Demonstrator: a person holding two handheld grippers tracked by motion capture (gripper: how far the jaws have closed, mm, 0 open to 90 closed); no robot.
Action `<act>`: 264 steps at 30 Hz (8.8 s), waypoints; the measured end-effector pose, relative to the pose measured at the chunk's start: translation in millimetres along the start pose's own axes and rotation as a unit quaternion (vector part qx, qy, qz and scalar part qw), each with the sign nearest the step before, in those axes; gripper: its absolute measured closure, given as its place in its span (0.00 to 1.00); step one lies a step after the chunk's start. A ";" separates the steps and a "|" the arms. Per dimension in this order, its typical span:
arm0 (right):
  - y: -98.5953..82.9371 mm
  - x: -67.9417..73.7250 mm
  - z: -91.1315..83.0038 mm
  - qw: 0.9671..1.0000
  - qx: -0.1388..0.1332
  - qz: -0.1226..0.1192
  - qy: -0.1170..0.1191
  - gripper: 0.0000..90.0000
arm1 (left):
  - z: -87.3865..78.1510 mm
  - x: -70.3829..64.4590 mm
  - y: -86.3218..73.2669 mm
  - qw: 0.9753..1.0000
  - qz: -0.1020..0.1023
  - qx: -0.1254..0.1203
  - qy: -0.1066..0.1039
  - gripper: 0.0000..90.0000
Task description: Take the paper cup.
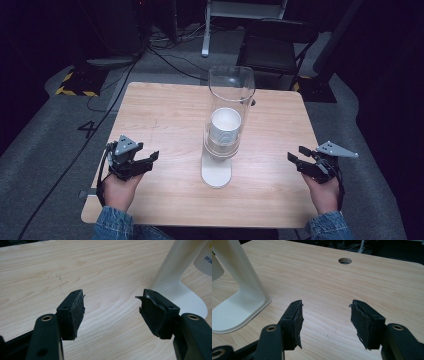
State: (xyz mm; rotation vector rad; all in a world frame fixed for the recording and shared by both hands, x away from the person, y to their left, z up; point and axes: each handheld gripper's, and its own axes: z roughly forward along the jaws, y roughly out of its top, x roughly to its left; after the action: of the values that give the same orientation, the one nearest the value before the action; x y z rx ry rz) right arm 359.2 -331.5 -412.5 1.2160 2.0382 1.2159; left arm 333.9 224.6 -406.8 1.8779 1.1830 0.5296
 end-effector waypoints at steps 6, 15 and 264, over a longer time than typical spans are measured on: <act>0.5 -0.9 0.9 1.000 -0.001 0.006 0.001 0.46 | -1.0 -0.3 -1.0 1.000 0.001 0.001 -0.001 0.40; 4.4 4.2 6.8 1.000 0.005 0.004 0.009 0.45 | -3.9 2.4 -4.4 1.000 -0.009 0.000 -0.001 0.39; -31.2 132.5 116.6 0.982 0.067 -0.096 0.150 0.38 | 33.8 1.7 -8.5 0.999 0.004 0.028 -0.035 0.35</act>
State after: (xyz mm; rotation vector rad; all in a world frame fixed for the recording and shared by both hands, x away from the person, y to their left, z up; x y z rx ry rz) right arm 365.9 -170.8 -491.7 0.9092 2.4277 1.2456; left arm 354.1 213.5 -432.9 1.9346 1.1547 0.4348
